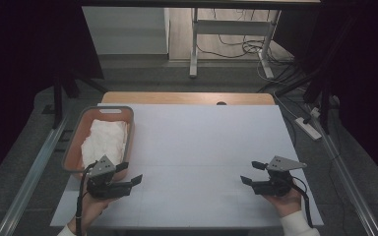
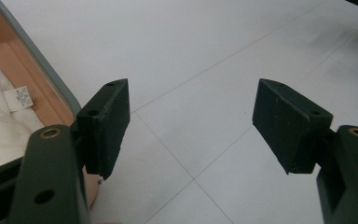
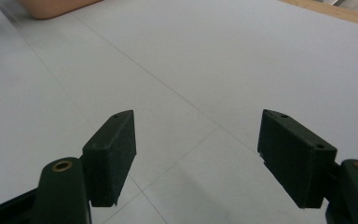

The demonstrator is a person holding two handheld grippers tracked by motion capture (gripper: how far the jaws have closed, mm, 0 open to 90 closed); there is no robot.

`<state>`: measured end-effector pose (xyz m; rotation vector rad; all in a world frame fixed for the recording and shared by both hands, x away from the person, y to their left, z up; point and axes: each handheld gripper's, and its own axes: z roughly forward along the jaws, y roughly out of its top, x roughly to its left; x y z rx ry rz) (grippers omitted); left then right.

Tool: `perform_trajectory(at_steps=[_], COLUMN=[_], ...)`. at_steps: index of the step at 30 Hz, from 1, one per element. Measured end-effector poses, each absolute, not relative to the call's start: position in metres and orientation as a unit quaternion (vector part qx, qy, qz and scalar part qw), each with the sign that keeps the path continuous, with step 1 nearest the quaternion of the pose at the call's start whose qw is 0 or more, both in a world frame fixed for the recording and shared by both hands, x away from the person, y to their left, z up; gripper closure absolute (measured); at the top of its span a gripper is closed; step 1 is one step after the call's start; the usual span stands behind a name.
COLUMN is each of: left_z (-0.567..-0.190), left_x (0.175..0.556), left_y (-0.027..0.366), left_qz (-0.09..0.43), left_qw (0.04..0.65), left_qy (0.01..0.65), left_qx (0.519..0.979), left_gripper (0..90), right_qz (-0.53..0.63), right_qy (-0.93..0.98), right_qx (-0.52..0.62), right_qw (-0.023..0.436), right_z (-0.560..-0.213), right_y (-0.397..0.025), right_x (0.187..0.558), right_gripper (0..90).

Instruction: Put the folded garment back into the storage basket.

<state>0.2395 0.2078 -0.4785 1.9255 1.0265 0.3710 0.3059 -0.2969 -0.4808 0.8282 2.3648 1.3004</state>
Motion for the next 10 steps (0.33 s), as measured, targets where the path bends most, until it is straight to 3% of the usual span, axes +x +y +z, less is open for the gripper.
perform_trajectory(at_steps=[10], left_z=[-0.4798], left_x=[0.2401], left_y=[0.2064], left_qz=[0.149], left_qw=[0.447], left_qy=[0.413], left_qx=[0.779], left_gripper=[27.7], right_qz=[0.462], right_qy=[0.825], right_qx=[0.286], right_qw=[0.158], right_z=[-0.4810], right_y=[-0.2965], right_x=[0.3055], right_gripper=[28.2])
